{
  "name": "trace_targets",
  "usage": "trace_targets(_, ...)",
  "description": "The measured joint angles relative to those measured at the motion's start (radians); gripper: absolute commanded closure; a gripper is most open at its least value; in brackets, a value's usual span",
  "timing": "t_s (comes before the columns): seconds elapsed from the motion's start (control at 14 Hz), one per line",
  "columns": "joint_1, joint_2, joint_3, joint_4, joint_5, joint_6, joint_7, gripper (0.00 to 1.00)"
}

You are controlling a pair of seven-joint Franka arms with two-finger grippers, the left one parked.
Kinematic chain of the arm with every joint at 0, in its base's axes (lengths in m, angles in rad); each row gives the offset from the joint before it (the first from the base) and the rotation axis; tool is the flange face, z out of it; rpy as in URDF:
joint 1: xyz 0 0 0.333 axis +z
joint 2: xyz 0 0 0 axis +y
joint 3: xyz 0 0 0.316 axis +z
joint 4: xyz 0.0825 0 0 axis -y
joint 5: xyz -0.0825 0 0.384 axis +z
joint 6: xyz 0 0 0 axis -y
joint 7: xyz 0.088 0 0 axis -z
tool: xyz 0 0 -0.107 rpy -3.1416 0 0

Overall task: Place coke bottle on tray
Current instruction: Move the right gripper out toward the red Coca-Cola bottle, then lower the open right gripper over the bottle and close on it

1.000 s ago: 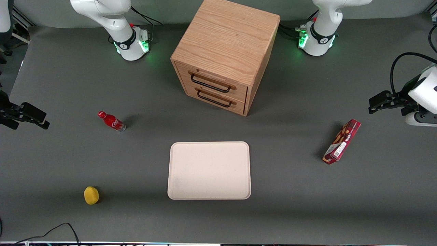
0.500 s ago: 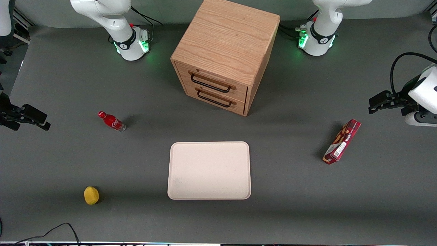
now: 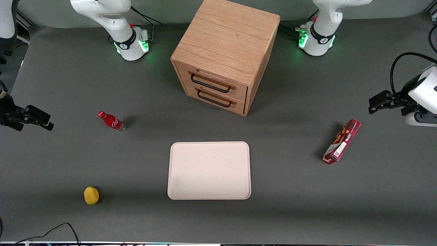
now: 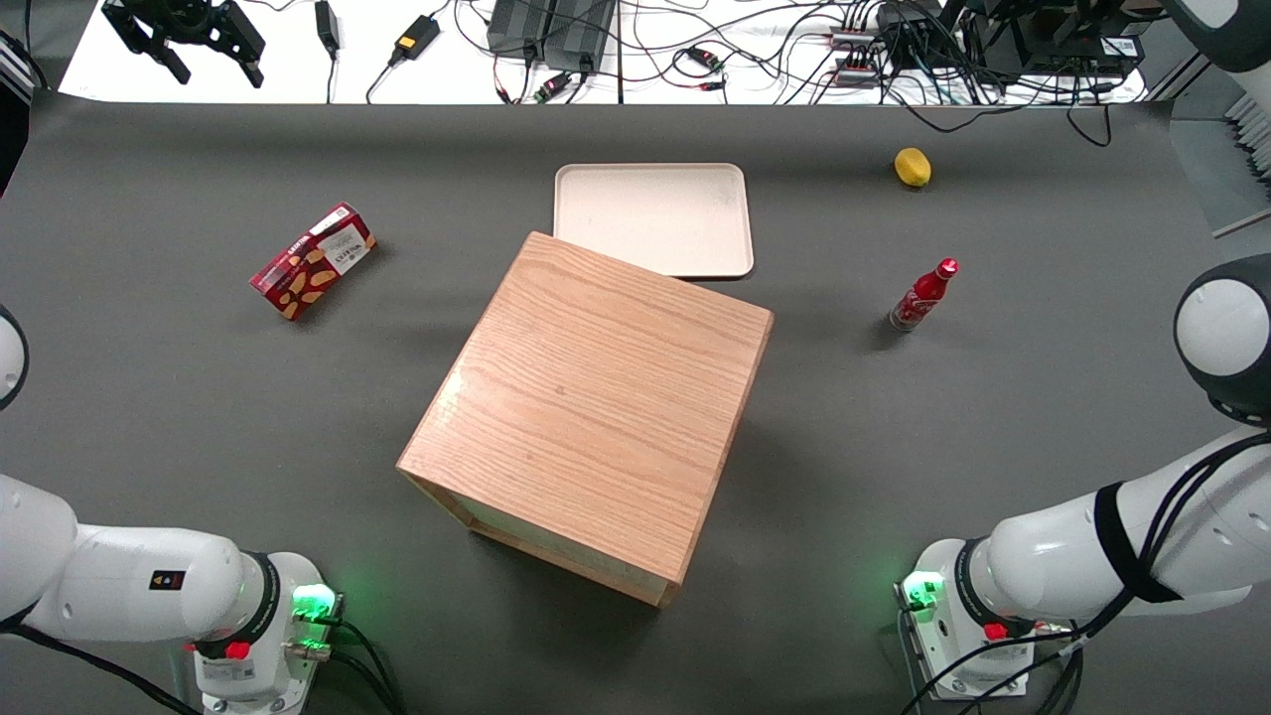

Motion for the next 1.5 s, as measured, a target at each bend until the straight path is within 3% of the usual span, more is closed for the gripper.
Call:
trace_targets(0.36,0.002,0.004,0.019,-0.128,0.000,0.060,0.000,0.00)
trace_targets(0.93,-0.001,-0.186,0.058,-0.758,0.000,0.526,-0.001,0.00)
trace_targets(1.21,-0.005,-0.197,0.058,-0.835,0.000,0.549,-0.006,0.03)
trace_targets(1.5,-0.074,-0.202,0.058,-0.878,0.000,0.589,-0.088,0.10)
